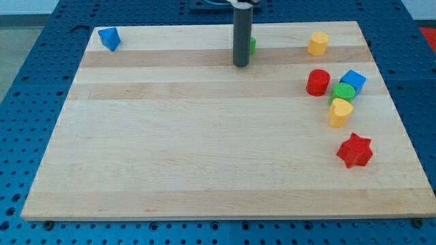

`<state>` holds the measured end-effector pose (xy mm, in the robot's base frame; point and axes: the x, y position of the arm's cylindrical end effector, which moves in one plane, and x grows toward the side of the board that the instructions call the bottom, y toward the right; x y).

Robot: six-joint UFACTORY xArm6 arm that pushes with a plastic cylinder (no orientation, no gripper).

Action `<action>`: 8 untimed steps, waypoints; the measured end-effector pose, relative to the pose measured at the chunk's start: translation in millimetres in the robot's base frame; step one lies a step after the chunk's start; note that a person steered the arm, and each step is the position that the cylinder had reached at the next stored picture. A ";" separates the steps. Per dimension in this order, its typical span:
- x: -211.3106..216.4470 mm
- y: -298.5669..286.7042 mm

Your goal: Slide the green star left up a bit

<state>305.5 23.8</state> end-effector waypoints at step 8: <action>-32.9 14.4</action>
<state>272.6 38.2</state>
